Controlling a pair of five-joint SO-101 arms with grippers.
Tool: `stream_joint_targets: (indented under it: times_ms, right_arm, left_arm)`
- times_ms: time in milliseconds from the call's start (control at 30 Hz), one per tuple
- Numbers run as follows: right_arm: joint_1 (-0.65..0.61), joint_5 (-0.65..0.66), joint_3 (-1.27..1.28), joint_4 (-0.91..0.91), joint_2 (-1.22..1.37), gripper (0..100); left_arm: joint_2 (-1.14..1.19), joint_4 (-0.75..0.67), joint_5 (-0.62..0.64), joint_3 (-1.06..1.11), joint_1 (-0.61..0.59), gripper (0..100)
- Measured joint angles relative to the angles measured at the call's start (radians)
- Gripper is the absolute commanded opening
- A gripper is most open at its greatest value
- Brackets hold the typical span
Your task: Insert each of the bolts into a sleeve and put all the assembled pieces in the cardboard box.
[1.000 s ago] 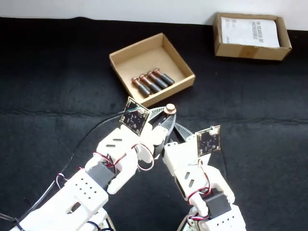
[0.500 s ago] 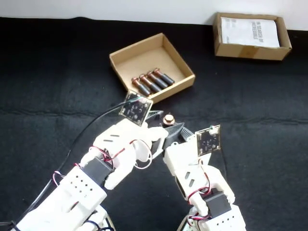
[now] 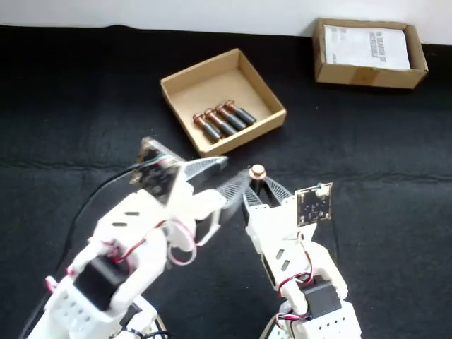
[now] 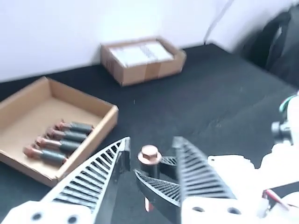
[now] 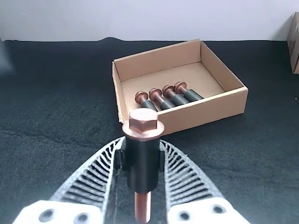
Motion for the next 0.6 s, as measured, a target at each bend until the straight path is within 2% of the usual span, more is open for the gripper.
stream_joint_targets:
  times_ms: [300, 600]
  right_arm:
    - [0.035, 0.0, 0.0, 0.005, 0.0, 0.8]
    - [0.049, 0.055, -0.011, 0.109, 0.0, 0.8]
  left_arm:
    - [-0.176, 0.109, -0.005, 0.02, -0.181, 2]
    - [-0.422, 0.141, -0.005, 0.262, -0.394, 2]
